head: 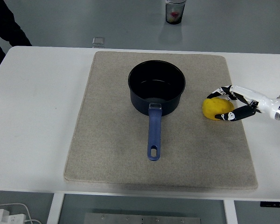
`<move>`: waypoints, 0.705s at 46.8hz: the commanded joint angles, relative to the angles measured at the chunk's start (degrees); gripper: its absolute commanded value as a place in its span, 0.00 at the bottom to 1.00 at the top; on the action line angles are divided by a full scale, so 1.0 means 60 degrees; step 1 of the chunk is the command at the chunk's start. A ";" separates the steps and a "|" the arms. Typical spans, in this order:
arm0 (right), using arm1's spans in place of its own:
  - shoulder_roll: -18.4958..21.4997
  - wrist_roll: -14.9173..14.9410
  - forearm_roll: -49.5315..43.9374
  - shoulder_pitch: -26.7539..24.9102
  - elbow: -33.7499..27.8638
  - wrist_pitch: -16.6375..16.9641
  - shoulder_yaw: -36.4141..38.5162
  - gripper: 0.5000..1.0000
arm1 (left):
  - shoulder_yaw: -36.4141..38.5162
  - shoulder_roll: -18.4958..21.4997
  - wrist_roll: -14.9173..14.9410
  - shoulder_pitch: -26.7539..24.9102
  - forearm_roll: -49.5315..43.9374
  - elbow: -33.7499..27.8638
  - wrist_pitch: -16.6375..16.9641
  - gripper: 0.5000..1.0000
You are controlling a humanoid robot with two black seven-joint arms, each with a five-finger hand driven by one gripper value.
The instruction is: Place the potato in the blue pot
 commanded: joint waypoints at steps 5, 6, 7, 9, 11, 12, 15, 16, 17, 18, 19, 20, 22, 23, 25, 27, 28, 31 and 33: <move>-0.0079 -0.0071 0.0081 0.0081 0.0001 0.0041 0.0096 0.00 | 0.0014 0.0000 0.0000 -0.0001 0.0000 0.0000 0.0000 0.99; -0.0094 -0.0086 0.0095 0.0081 0.0001 0.0041 0.0111 0.00 | 0.0000 0.0000 0.0000 -0.0001 0.0000 0.0000 0.0000 0.99; -0.0108 -0.0086 0.0125 0.0095 0.0001 0.0055 0.0140 0.00 | 0.0014 0.0000 0.0000 -0.0001 0.0000 -0.0014 0.0000 0.99; -0.0108 -0.0086 0.0125 0.0183 0.0002 0.0056 0.0170 0.00 | 0.0000 0.0000 0.0000 -0.0001 0.0000 0.0000 0.0000 0.99; -0.0108 -0.0101 0.0154 0.0387 0.0016 0.0041 0.0170 0.00 | 0.0014 0.0000 0.0000 -0.0001 0.0000 -0.0014 0.0000 0.99; -0.0108 -0.0115 0.0183 0.0490 0.0002 0.0041 0.0184 0.00 | 0.0000 0.0000 0.0000 -0.0001 0.0000 -0.0014 0.0000 0.99; -0.0094 -0.0144 0.0329 0.0681 0.0016 0.0041 0.0170 0.00 | 0.0014 0.0000 0.0000 -0.0001 0.0000 -0.0014 0.0000 0.99; -0.0094 -0.0144 0.0388 0.0725 0.0016 0.0070 0.0155 0.00 | 0.0000 0.0000 0.0000 -0.0001 0.0000 -0.0014 0.0000 0.99; -0.0094 -0.0144 0.0432 0.0769 0.0016 0.0085 0.0155 0.00 | 0.0014 0.0000 0.0000 -0.0001 0.0000 -0.0014 0.0000 0.99; -0.0108 -0.0159 0.0462 0.0827 0.0016 0.0099 0.0141 0.00 | 0.0000 0.0000 0.0000 -0.0001 0.0000 -0.0014 0.0000 0.99; -0.0108 -0.0159 0.0476 0.0900 0.0016 0.0114 0.0140 0.00 | 0.0014 0.0000 0.0000 -0.0001 0.0000 -0.0014 0.0000 0.99; -0.0094 -0.0159 0.0491 0.1003 0.0016 0.0129 0.0126 0.00 | 0.0014 0.0000 0.0000 -0.0001 0.0000 -0.0014 0.0000 0.99; -0.0079 -0.0159 0.0520 0.1208 0.0001 0.0143 0.0038 0.00 | 0.0000 0.0000 0.0000 -0.0001 0.0000 -0.0014 0.0000 0.99; -0.0065 -0.0174 0.0520 0.1310 0.0001 0.0143 -0.0006 0.00 | 0.0014 0.0000 0.0000 -0.0001 0.0000 -0.0014 0.0000 0.99; -0.0050 -0.0232 0.0550 0.1457 0.0001 0.0143 -0.0021 0.00 | 0.0014 0.0000 0.0000 -0.0001 0.0000 -0.0029 0.0000 0.99; -0.0006 -0.0320 0.0593 0.1574 0.0001 0.0143 -0.0021 0.00 | 0.0014 0.0000 0.0000 -0.0001 0.0000 -0.0029 0.0000 0.99; -0.0006 -0.0378 0.0608 0.1633 0.0001 0.0143 -0.0021 0.00 | 0.0014 0.0000 0.0000 -0.0001 0.0000 -0.0029 0.0000 0.99; 0.0009 -0.0452 0.0696 0.1882 0.0001 0.0143 -0.0050 0.00 | 0.0000 0.0000 0.0000 -0.0001 0.0000 -0.0029 0.0000 0.99; 0.0038 -0.0467 0.0784 0.2028 0.0001 0.0143 -0.0065 0.00 | 0.0000 0.0000 0.0000 -0.0001 0.0000 -0.0029 0.0000 0.99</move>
